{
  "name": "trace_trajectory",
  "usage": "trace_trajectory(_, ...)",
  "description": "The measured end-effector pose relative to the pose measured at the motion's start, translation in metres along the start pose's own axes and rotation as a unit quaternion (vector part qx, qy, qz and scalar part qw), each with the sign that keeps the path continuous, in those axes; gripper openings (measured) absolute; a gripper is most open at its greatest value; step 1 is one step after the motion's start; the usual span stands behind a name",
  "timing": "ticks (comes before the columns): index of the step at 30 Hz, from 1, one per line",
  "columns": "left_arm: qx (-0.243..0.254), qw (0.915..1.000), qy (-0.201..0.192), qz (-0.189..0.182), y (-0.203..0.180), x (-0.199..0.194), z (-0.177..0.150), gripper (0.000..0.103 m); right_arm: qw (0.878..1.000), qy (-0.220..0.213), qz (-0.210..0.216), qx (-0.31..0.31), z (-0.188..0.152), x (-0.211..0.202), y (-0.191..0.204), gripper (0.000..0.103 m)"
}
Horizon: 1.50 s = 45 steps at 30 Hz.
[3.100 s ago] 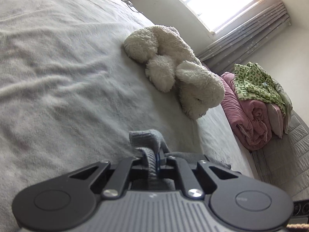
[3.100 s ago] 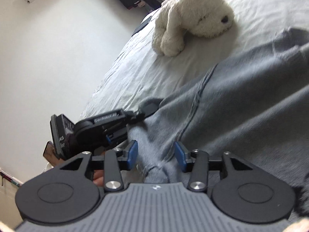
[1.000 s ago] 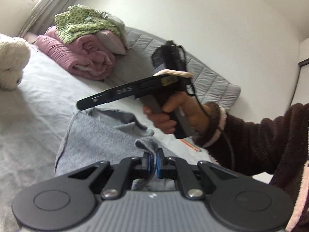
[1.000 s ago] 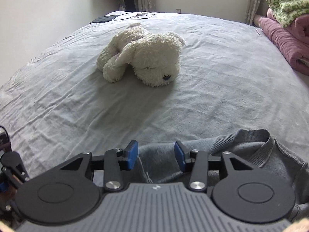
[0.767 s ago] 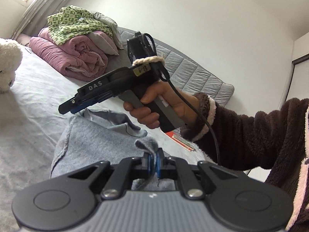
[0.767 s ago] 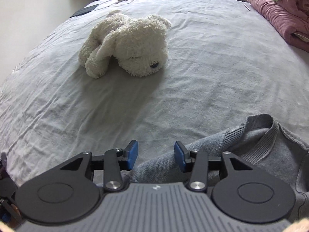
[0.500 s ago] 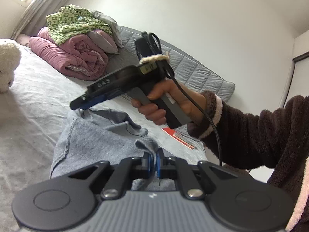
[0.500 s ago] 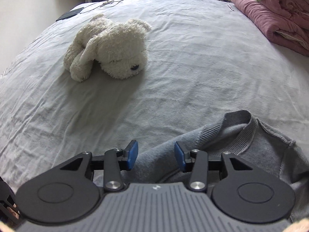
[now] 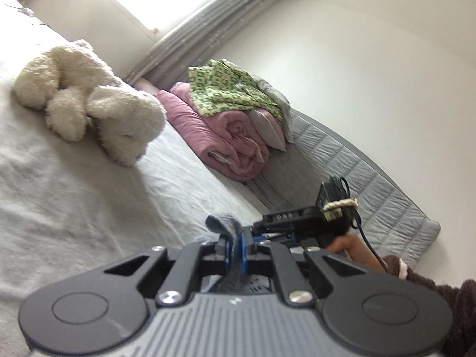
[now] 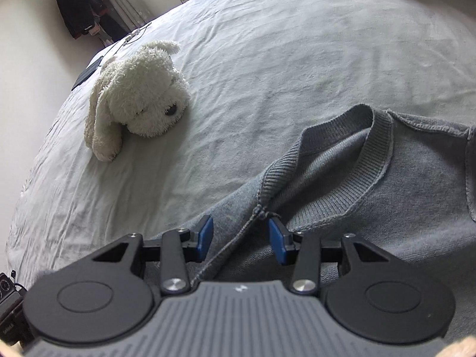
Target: Fold clothes
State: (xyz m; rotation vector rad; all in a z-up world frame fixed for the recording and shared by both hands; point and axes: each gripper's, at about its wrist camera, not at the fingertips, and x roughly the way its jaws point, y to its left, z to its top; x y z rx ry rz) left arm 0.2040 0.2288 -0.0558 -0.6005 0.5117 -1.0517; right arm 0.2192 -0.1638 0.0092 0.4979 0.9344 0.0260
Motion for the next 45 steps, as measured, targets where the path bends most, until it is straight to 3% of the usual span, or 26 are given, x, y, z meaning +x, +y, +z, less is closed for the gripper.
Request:
trace_trajectory(6, -0.012, 0.9987, -0.025, 0.042, 0.008, -0.007, 0.003, 0.006, 1.0, 0.002, 0.009, 0.005, 0.002, 0.008, 0.003, 0.043)
trace_trajectory(11, -0.005, 0.9984, -0.015, 0.054, 0.008, -0.005, 0.002, 0.006, 1.0, 0.002, 0.007, 0.004, 0.009, 0.013, 0.013, 0.042)
trace_trajectory(15, -0.004, 0.998, -0.015, 0.061, 0.008, -0.006, 0.001, 0.006, 1.0, 0.006, 0.0, 0.001, 0.014, 0.018, 0.02, 0.031)
trace_trajectory(20, -0.007, 0.9976, -0.018, 0.067, 0.01, -0.007, 0.002, 0.006, 1.0, 0.01, -0.007, -0.002, 0.014, 0.021, 0.025, 0.027)
trace_trajectory(32, -0.009, 0.9961, -0.019, 0.086, 0.011, -0.008, 0.003, 0.006, 0.999, 0.044, 0.013, 0.017, 0.01, 0.019, 0.027, 0.027)
trace_trajectory(36, -0.011, 0.9952, -0.019, 0.096, 0.012, -0.008, 0.004, 0.006, 0.999, 0.048, -0.001, 0.014, 0.011, 0.03, 0.032, 0.027)
trace_trajectory(37, -0.014, 0.9946, -0.018, 0.101, 0.014, -0.009, 0.004, 0.006, 0.999, 0.045, -0.008, 0.01, 0.012, 0.033, 0.034, 0.027)
trace_trajectory(40, -0.034, 0.9898, -0.013, 0.138, 0.022, -0.009, 0.005, 0.006, 0.999, 0.027, -0.025, -0.001, 0.016, 0.041, 0.041, 0.011)
trace_trajectory(45, -0.043, 0.9772, -0.042, 0.204, 0.026, -0.017, 0.009, 0.005, 0.999, -0.029, -0.023, -0.011, 0.032, 0.046, 0.062, 0.007)
